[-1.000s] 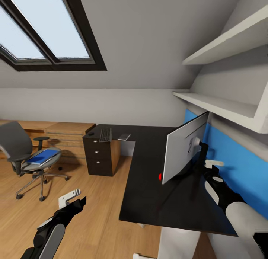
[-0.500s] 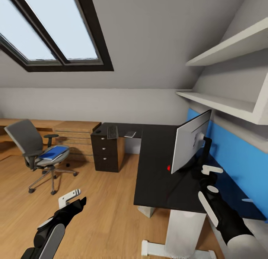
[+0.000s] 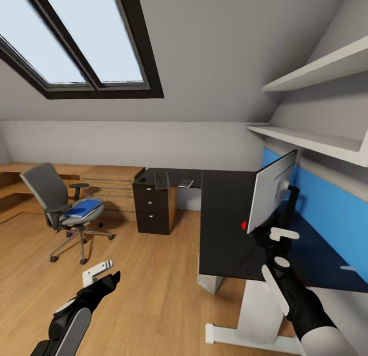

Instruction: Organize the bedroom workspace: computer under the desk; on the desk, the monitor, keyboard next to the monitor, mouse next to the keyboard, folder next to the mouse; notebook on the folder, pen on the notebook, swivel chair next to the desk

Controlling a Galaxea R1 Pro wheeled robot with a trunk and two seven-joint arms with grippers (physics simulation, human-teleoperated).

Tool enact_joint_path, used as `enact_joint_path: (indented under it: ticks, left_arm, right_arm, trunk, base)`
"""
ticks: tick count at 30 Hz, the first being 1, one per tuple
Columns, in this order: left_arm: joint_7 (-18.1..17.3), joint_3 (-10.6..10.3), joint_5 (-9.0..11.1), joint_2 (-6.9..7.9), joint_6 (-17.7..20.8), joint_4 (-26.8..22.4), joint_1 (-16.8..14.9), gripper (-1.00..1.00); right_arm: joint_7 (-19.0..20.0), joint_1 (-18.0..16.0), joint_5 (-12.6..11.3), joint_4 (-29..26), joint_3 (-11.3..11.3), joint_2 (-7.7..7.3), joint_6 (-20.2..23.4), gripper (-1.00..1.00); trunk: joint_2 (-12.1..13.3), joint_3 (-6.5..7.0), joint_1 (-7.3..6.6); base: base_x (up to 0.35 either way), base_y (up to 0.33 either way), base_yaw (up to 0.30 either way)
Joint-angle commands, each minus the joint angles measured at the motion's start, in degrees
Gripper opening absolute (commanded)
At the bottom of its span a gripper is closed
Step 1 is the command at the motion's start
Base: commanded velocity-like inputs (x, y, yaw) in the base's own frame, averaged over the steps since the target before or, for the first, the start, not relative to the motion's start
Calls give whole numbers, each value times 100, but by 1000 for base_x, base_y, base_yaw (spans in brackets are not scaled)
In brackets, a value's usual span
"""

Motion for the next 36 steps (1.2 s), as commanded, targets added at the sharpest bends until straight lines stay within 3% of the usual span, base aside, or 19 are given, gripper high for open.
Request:
enact_joint_path:
  ticks: [1,6,10,19,36]
  left_arm:
    - [59,-15,59,6,4,-7,-4,100]
    - [58,-41,50,0,3,-6,-4,100]
    - [55,-77,56,4,3,0,-6,100]
    - [51,-99,58,4,3,3,-8,100]
    - [58,-146,58,-3,3,31,-7,100]
  right_arm:
    - [-50,3,9,-10,25,-7,-11,100]
    - [-59,130,571,-10,21,5,-320,100]
    - [-164,184,726,-12,19,9,-526,100]
    - [-351,354,860,-42,73,11,-932,100]
    - [-379,386,917,-63,87,11,-964,100]
  trunk:
    - [-6,-8,1]
    - [-6,-8,1]
    - [-6,-8,1]
    - [-6,-8,1]
    - [-6,-8,1]
  base:
    - [64,160,0]
    - [245,160,0]
    - [181,44,0]
    - [51,23,0]
    - [132,62,0]
